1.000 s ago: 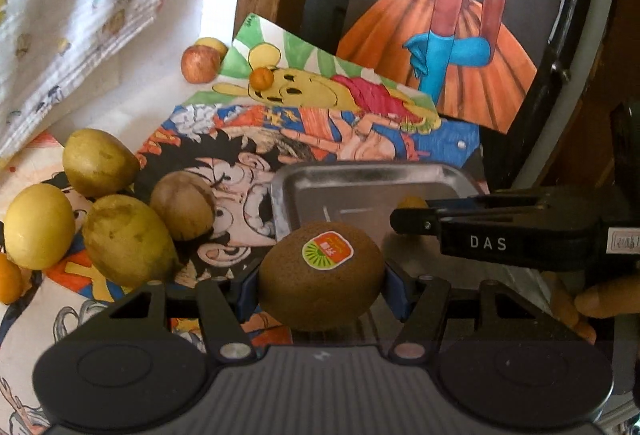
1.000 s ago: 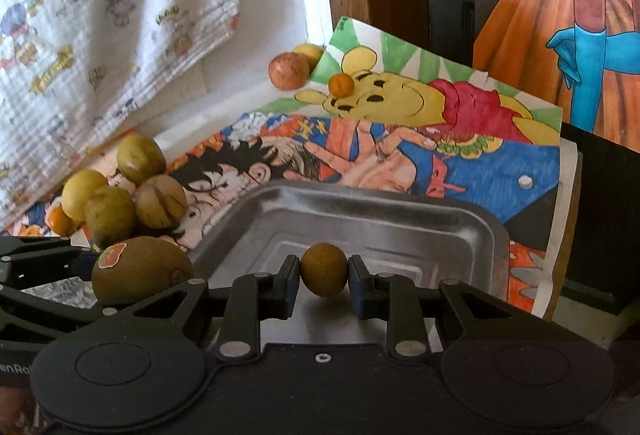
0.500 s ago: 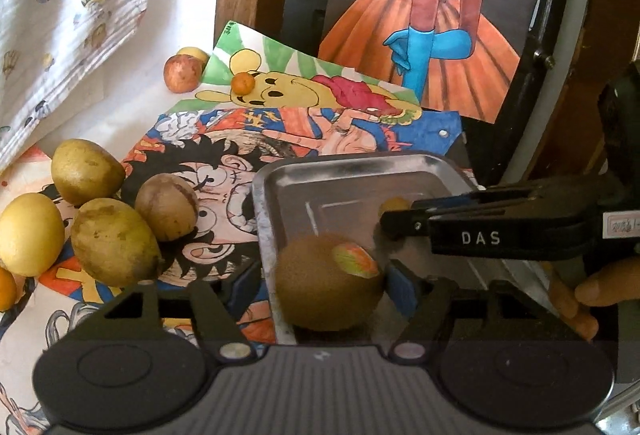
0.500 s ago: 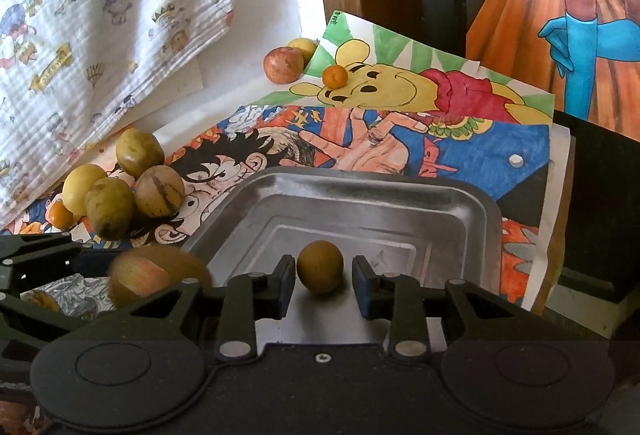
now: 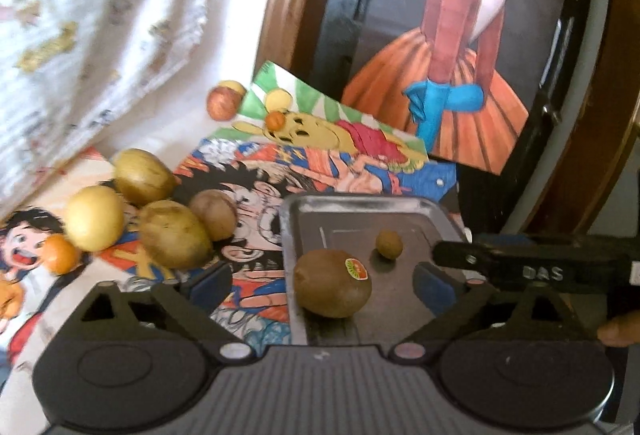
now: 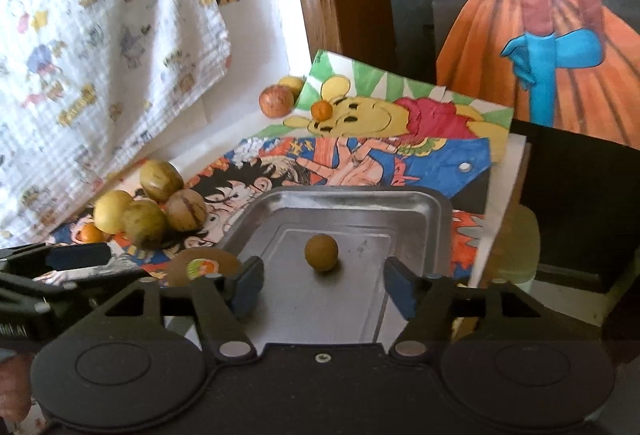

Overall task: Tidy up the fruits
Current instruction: 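Move the left gripper toward the small orange while the right moves toward the striped melon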

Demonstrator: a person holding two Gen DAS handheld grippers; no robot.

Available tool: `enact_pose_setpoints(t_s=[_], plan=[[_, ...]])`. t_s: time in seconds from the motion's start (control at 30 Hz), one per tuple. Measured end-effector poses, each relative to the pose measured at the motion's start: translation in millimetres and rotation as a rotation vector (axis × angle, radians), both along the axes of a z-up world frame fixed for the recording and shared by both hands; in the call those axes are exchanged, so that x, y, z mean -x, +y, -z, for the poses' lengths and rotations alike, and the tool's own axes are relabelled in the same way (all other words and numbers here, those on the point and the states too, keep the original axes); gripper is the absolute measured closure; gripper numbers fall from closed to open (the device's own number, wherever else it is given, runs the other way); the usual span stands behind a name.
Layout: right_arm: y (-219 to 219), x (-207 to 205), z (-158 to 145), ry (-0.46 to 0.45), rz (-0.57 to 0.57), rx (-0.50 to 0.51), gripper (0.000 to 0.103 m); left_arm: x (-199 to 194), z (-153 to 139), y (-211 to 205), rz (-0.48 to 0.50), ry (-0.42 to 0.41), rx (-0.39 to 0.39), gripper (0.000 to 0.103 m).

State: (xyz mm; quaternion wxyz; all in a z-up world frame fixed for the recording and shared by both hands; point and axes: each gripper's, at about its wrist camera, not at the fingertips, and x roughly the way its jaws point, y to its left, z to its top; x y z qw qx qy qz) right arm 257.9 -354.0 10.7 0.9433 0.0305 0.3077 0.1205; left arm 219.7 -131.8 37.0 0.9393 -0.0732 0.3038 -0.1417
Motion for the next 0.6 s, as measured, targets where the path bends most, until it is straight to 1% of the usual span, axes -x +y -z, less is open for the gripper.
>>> enact_pose_setpoints(t_s=[0.1, 0.13, 0.3, 0.43, 0.6], plan=[[-1.2, 26.3, -9.4, -0.026, 0.007, -0.005, 0.021, 18.8, -9.7, 9.2, -0.032, -0.01, 0.011, 0.001], [-1.5, 35.9, -12.7, -0.034, 0.011, -0.01, 0.019, 25.4, -12.3, 12.1, -0.043, -0.009, 0.012, 0.001], [2.5, 85.3, -28.2, -0.076, 0.015, -0.033, 0.006, 61.8, -22.2, 28.2, -0.089, 0.005, -0.002, 0.0], [11.8, 121.8, -36.4, -0.089, 0.0, -0.042, 0.001, 88.1, -22.1, 42.5, -0.102, 0.021, -0.018, 0.0], [26.7, 157.8, -39.7, -0.076, -0.015, -0.048, 0.001, 114.4, -22.9, 67.7, -0.134, 0.029, -0.036, 0.0]])
